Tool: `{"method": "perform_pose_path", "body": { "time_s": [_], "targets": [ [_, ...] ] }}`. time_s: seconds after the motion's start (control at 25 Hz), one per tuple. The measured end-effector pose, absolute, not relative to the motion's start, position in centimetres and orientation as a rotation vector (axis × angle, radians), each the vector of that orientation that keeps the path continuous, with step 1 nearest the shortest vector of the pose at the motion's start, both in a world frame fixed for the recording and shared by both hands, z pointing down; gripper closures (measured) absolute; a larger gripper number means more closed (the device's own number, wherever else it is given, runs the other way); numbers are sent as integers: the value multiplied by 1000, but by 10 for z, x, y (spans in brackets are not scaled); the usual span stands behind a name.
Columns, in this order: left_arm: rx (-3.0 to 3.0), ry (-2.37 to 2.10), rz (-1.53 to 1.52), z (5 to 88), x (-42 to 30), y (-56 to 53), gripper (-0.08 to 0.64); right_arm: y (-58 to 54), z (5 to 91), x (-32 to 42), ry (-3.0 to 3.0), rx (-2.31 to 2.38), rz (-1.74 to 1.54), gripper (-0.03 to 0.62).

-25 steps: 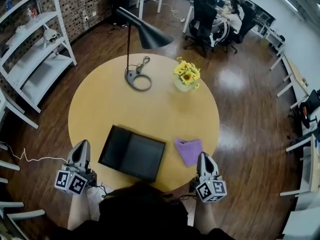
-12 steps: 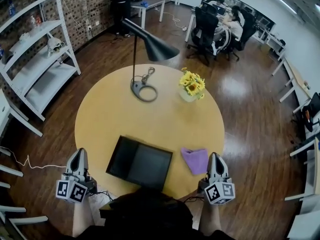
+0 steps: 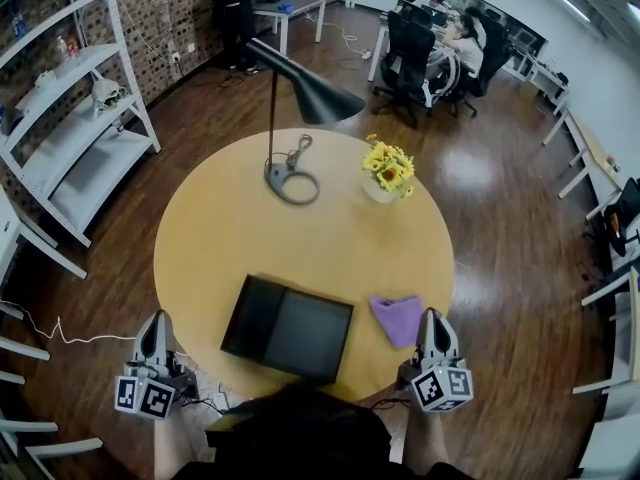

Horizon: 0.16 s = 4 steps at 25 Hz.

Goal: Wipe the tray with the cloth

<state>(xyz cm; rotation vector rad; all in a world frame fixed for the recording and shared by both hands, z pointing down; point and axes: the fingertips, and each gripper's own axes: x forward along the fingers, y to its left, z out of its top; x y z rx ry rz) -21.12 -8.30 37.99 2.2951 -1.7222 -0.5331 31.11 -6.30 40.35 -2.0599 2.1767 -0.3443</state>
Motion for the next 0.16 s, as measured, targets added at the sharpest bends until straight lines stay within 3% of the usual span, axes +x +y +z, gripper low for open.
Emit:
{"method": "perform_pose_path", "body": {
  "time_s": [0.16],
  "targets": [
    [2301, -1706, -534, 380, -216, -85, 560, -65, 399, 307, 2159, -2063, -317, 591]
  ]
}}
